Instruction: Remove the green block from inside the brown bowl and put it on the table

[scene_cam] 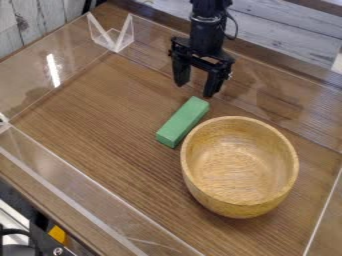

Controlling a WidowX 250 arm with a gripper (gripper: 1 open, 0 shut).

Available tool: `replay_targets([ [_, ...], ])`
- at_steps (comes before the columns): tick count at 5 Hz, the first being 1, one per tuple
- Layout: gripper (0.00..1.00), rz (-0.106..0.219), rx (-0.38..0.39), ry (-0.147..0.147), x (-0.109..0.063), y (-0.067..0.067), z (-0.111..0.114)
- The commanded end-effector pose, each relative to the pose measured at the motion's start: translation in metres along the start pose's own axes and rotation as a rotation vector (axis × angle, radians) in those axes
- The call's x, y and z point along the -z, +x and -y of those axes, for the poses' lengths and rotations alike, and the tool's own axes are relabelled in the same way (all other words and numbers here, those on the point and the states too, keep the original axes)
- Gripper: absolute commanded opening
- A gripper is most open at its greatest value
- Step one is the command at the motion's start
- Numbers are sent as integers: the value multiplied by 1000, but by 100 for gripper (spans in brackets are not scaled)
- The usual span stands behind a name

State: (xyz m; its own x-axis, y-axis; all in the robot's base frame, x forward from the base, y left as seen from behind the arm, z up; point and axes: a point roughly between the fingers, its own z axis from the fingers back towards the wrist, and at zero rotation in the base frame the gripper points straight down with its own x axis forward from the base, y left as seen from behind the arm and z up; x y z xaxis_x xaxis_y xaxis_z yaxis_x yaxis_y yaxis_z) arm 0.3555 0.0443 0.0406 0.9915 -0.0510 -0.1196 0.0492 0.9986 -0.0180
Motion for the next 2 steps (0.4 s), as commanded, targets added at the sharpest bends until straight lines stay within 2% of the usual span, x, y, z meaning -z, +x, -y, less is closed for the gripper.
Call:
replay_targets([
  [1, 100, 66, -16, 13, -22, 1, -6],
  [2, 100, 63, -22, 12, -19, -1, -8],
])
